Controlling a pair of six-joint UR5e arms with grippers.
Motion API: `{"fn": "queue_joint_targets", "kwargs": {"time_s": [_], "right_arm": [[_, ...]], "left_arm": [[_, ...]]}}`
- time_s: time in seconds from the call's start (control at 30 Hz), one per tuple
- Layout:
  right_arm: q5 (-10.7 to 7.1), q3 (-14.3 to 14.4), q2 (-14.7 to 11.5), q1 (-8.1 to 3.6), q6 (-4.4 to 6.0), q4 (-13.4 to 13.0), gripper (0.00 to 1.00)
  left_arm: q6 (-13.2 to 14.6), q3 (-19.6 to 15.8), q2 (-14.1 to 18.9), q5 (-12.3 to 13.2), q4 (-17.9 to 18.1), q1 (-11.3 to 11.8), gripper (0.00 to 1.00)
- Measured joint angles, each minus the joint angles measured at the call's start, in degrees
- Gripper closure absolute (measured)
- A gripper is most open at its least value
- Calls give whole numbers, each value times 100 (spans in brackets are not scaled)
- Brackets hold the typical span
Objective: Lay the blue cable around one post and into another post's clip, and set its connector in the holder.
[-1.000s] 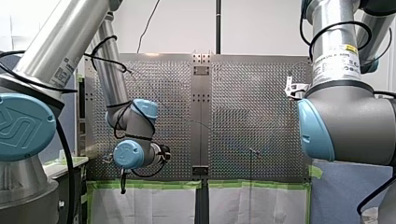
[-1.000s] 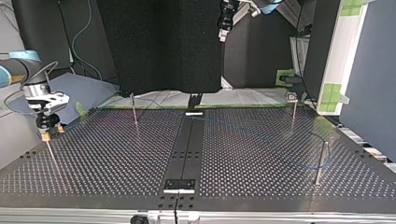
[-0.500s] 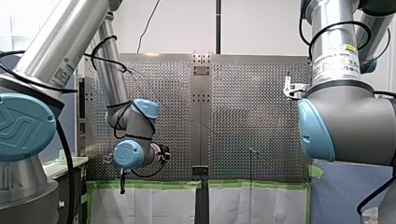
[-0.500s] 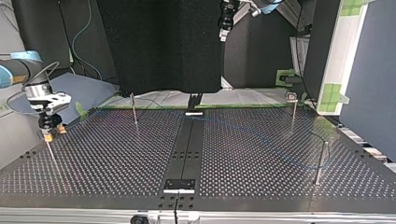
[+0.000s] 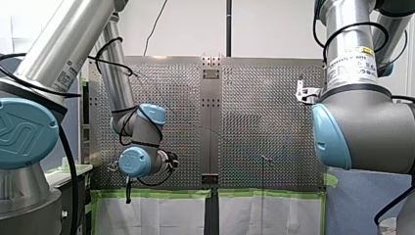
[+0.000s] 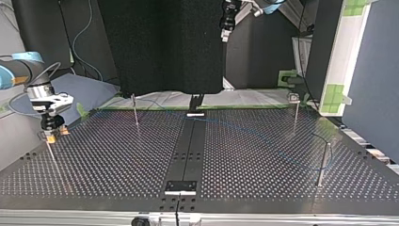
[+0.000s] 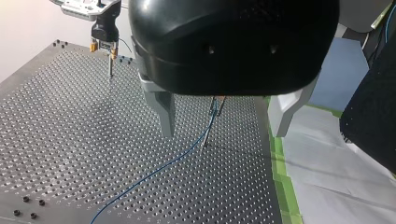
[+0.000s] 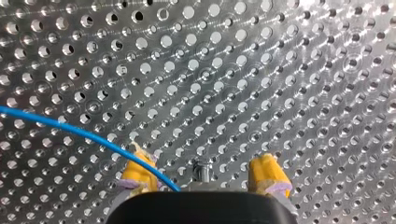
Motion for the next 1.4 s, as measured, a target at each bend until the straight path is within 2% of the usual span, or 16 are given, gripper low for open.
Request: {"fn": "queue_joint_targets", "kwargs": {"time_s": [0.87, 1.03, 1.2, 1.4], "right_arm": [[6, 2, 2, 162, -202, 153, 0], [75, 10, 3, 192, -328, 292, 0], [235, 34, 2, 222, -494, 432, 0], [309, 50, -2, 262, -597, 492, 0]], "left_arm": [[8, -1, -1, -8, 0, 0, 0], [10, -1, 0, -33, -16, 0, 0], [20, 0, 0, -57, -36, 0, 0], [26, 0, -1, -62, -43, 0, 0]]}}
